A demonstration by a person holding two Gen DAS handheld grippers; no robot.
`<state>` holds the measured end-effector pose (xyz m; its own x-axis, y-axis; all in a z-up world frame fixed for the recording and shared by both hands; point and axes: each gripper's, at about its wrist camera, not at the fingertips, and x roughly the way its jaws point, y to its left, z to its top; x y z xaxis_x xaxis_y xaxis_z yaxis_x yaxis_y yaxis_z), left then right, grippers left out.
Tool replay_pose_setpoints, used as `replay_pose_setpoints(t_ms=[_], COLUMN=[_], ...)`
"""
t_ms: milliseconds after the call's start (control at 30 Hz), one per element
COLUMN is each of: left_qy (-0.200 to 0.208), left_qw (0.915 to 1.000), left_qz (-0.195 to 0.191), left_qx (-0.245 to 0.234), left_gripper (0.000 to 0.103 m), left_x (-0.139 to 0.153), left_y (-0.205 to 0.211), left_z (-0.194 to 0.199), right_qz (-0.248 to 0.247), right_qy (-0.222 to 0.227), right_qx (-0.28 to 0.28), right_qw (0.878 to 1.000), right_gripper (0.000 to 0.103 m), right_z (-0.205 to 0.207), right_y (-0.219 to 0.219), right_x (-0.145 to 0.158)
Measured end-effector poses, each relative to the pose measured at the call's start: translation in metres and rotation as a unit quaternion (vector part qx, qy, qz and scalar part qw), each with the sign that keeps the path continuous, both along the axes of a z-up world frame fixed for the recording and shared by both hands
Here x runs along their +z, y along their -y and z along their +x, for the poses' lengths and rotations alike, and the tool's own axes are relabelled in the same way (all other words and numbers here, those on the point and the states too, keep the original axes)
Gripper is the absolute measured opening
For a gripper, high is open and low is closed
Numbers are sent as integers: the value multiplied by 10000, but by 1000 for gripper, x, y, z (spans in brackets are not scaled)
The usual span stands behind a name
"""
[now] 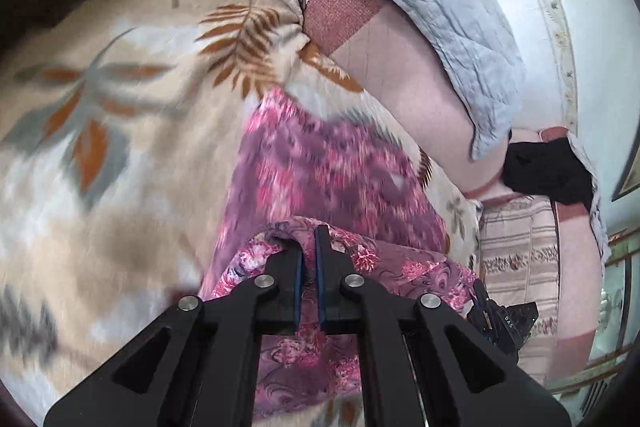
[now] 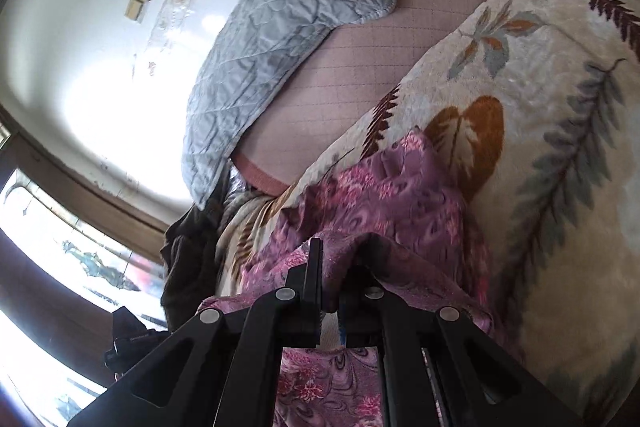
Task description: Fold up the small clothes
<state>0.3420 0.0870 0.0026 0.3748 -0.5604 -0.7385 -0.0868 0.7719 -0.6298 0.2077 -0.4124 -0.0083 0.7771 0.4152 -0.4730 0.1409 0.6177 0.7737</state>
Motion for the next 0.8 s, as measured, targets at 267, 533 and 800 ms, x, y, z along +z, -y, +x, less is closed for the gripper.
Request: replay_pose_setpoints(t_ms=[267,533,800], left_qy=[-359,-217,-341], left_qw=[9990,9980,9985], left_qz=[255,-167,-130], left_qx=[-65,-575,-406], left_gripper=[4,30,57], left_x=[-40,-32,-45], left_y=[17,4,-13], left_z=[76,75,64], right_qz=[-291,-315,-1662], right_qy=[-548,-82,-872], right_qx=[-260,-470,126], right_qw=[9977,9984,9821], right_gripper=[6,39,44], right_z=[62,39,31], right_y=[10,39,17], right_x=[-29,-4,-22])
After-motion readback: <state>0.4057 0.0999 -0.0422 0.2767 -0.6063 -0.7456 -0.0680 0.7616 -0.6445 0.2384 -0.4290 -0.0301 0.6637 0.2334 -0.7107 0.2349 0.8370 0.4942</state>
